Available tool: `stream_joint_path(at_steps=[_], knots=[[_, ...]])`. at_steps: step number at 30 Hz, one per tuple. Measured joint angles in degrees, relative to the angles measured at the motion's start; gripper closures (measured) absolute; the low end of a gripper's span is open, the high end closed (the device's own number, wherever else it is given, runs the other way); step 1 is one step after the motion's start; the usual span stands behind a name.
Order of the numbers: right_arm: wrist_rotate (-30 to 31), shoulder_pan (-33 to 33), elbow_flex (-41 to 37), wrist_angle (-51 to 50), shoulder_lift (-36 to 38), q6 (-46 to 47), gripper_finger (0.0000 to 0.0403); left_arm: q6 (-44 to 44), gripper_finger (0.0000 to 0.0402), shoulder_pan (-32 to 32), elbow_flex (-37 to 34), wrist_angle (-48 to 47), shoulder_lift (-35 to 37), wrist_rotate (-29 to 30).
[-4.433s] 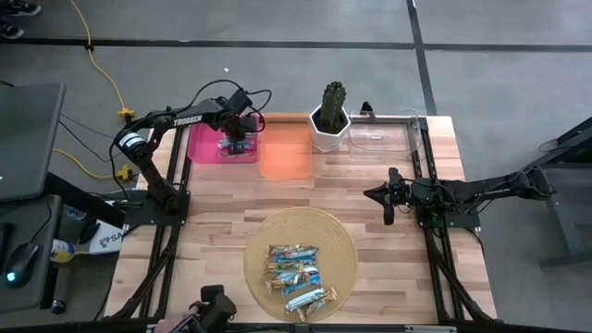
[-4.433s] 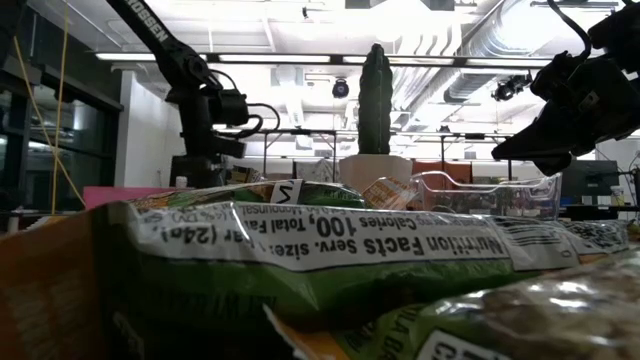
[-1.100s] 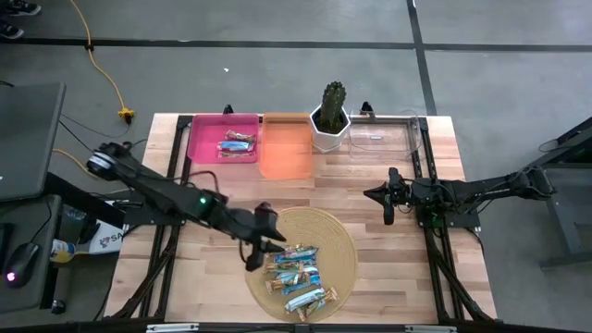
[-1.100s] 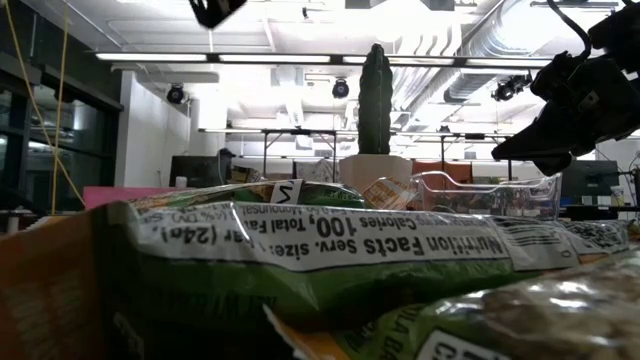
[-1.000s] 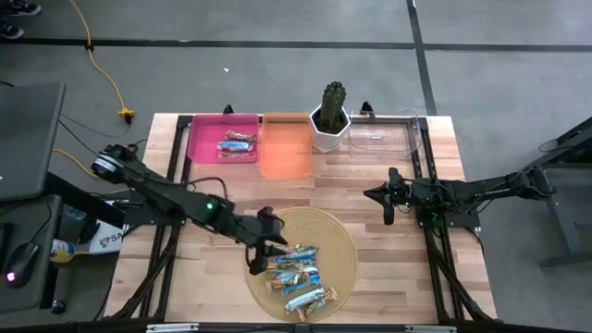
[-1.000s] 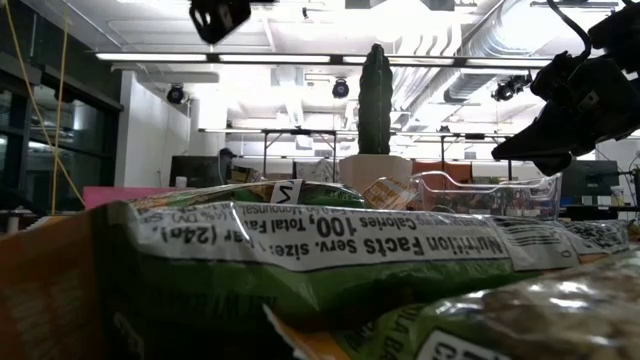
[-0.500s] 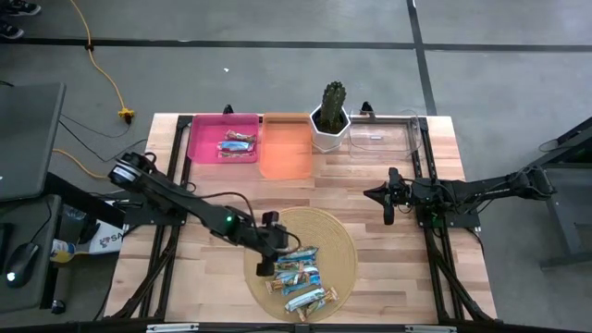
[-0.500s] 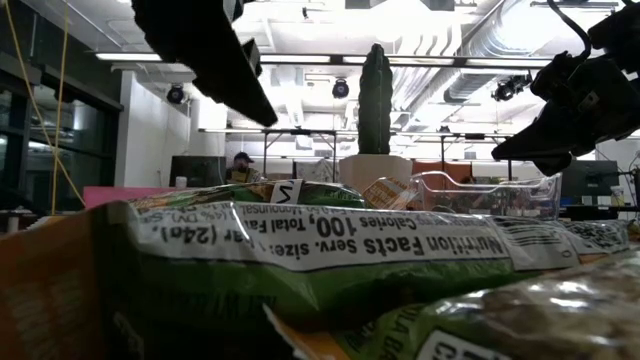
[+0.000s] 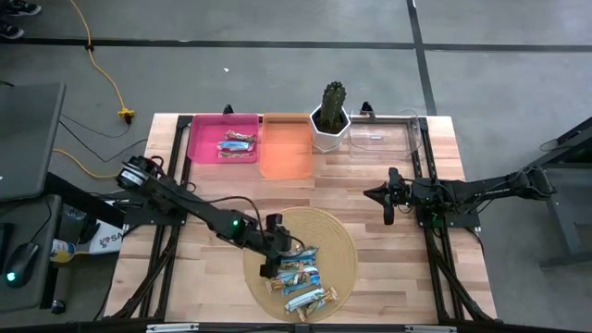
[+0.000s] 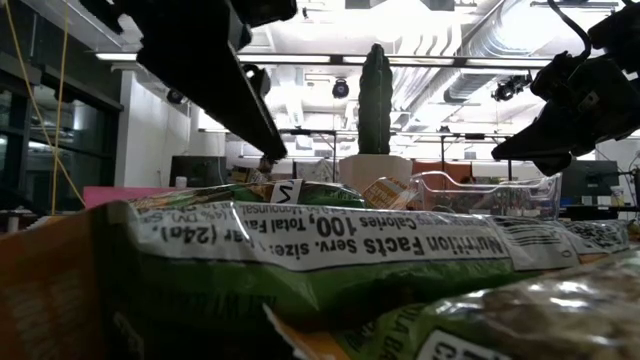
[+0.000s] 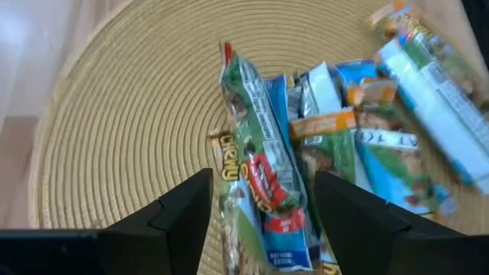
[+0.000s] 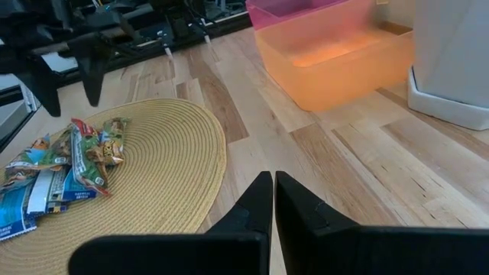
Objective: Pick and place Granola Bars by type
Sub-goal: Put the red granola bar into the pink bin
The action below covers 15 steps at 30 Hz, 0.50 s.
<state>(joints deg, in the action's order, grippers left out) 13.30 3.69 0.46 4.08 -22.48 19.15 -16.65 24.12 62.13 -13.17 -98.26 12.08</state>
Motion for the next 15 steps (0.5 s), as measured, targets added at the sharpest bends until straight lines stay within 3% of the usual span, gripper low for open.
stream_joint_path(at_steps=[15], knots=[[0.0, 0.0, 0.0, 0.0, 0.0, 0.1, 0.0402, 3.3, 0.0176, 0.0, 0.1, 2.8, -1.5, 1.1]])
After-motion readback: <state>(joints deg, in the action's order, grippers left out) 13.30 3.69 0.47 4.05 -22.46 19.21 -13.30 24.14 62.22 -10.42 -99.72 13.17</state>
